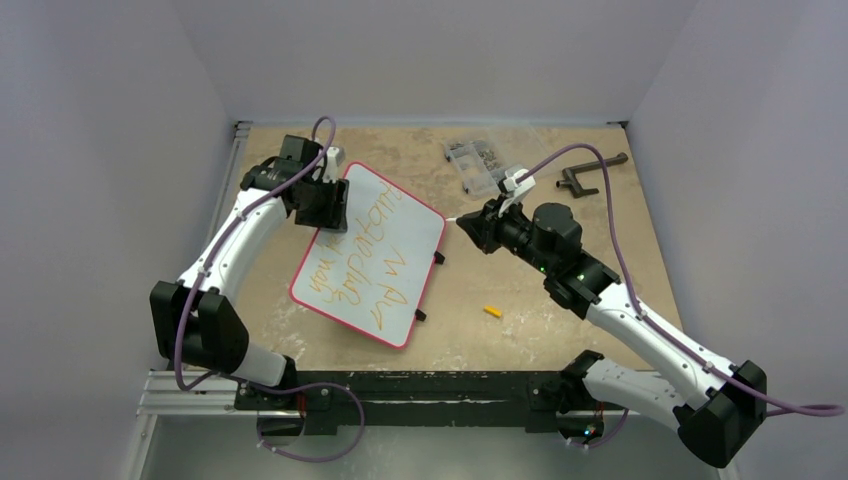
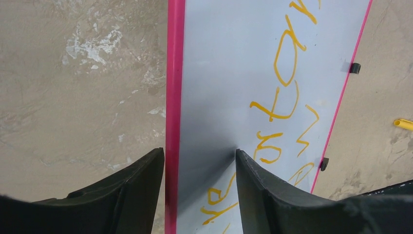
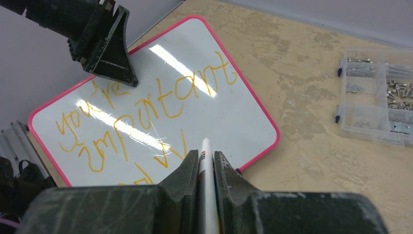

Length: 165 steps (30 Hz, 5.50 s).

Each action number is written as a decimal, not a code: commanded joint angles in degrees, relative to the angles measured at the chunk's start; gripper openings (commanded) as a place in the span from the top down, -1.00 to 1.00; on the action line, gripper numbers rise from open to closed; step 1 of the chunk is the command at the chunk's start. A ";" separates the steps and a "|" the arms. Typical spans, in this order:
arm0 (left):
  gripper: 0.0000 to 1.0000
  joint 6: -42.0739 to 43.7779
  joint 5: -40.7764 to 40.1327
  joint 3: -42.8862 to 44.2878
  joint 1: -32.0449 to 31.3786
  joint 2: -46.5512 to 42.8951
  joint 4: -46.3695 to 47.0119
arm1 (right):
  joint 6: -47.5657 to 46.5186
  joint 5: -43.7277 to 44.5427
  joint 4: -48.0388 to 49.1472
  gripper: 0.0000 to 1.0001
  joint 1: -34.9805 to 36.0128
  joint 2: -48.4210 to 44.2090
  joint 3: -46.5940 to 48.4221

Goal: Write a sentence on the whiteboard
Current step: Put down the whiteboard on the whiteboard stand, then pick up the pen cap.

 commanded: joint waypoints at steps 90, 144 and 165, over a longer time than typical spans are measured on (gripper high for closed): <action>0.04 31.72 16.94 15.51 -50.53 36.27 22.03 | 3.50 35.29 -8.94 1.00 0.10 -8.69 15.86; 0.33 52.87 15.62 13.84 -50.31 40.09 20.54 | 5.21 32.90 -9.42 1.00 0.10 -9.08 12.73; 1.00 9.09 23.60 5.17 -41.42 26.85 40.17 | 5.65 34.70 -9.68 1.00 0.08 -9.64 11.86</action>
